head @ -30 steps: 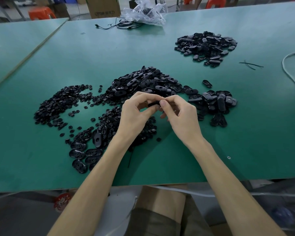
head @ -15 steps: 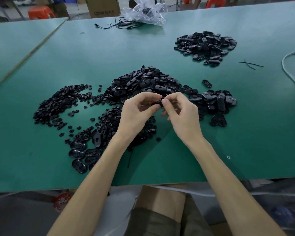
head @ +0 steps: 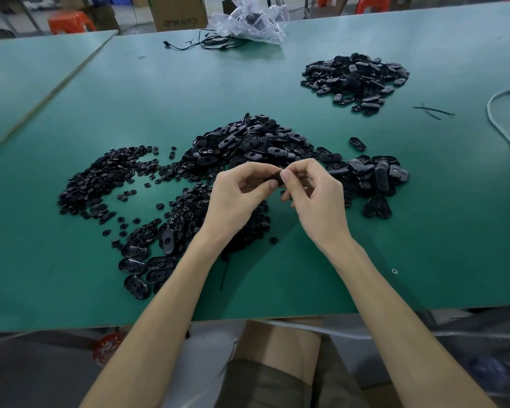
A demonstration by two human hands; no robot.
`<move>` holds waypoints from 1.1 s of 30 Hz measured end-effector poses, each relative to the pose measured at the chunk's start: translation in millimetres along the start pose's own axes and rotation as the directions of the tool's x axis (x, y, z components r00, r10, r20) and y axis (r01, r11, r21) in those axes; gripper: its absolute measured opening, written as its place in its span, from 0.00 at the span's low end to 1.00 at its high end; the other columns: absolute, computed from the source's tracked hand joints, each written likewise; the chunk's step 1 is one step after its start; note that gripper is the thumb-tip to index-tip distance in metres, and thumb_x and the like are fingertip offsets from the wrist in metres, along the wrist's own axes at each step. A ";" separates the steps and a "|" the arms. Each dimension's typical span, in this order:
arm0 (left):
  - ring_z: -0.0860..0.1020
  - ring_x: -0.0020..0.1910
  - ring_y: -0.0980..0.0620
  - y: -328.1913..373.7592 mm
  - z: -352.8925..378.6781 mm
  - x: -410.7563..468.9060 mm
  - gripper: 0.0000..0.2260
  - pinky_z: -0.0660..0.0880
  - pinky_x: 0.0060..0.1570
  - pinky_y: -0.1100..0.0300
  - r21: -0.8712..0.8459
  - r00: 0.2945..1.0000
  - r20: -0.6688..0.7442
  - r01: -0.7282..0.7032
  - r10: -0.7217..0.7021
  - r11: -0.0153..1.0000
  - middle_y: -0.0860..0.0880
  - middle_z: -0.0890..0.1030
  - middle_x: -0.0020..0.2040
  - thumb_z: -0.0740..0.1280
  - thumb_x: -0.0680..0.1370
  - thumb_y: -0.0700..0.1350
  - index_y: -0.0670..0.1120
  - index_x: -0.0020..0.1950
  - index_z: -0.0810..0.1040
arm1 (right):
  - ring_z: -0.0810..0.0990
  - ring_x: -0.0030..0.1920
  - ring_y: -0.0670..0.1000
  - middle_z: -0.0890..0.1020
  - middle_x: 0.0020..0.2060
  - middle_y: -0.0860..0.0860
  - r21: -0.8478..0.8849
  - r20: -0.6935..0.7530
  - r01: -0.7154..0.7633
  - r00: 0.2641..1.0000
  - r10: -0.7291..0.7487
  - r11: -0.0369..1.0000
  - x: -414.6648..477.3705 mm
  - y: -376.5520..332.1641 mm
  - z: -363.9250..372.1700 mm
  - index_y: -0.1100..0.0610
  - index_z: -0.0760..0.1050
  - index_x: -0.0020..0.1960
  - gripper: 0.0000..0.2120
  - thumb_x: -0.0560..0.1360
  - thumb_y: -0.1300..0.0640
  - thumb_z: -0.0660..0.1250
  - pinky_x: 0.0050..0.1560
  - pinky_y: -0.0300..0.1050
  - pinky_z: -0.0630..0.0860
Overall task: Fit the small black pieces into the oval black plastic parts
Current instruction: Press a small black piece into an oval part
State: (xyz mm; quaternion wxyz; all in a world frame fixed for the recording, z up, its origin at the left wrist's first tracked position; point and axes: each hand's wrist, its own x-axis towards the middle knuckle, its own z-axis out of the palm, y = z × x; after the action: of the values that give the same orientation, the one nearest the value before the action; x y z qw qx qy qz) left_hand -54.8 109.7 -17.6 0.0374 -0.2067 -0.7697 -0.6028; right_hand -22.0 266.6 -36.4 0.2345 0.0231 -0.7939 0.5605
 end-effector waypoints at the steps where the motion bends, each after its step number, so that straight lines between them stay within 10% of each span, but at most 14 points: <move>1: 0.86 0.49 0.51 -0.1 0.1 0.1 0.09 0.82 0.55 0.54 -0.001 1.000 -0.003 0.004 -0.004 1.000 0.47 0.87 0.51 0.74 0.78 0.34 0.39 0.57 0.85 | 0.84 0.37 0.46 0.83 0.39 0.40 0.002 0.000 -0.002 1.000 0.002 1.000 -0.1 -0.5 0.1 0.46 0.77 0.48 0.05 0.83 0.53 0.69 0.39 0.38 0.77; 33: 0.86 0.46 0.51 -2.4 -0.4 -0.7 0.10 0.81 0.52 0.59 -0.151 0.997 -0.017 0.074 -0.078 0.986 0.45 0.88 0.50 0.74 0.78 0.35 0.38 0.59 0.85 | 0.85 0.41 0.46 0.84 0.42 0.42 0.028 0.000 0.013 1.000 -0.013 1.000 -2.2 -2.1 0.2 0.47 0.75 0.55 0.04 0.83 0.56 0.67 0.40 0.39 0.78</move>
State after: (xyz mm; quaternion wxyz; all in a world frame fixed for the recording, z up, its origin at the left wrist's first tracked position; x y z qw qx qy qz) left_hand -55.1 108.7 -19.9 0.0075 -0.1725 -0.7291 -0.6623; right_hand -19.5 265.2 -35.5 0.2376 0.0313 -0.7859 0.5700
